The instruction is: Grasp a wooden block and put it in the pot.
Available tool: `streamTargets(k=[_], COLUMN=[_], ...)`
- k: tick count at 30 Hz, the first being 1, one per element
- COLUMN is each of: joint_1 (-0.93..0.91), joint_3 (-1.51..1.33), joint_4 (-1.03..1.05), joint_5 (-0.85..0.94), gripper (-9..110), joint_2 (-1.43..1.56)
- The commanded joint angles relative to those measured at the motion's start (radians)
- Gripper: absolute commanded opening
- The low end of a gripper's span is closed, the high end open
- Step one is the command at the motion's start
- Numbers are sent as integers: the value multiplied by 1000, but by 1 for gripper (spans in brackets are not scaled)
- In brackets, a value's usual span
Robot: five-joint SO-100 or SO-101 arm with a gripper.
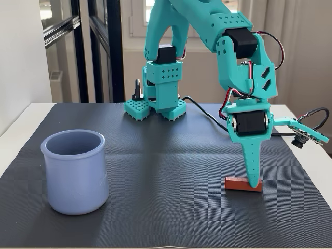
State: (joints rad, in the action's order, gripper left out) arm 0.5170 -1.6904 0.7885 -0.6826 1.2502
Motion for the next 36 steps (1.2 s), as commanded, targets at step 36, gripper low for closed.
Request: streamTargets(k=[36], joint_1=[-554], joint_3=[29], joint_4=[189], joint_5=[147], gripper=[3], joint_2=[545])
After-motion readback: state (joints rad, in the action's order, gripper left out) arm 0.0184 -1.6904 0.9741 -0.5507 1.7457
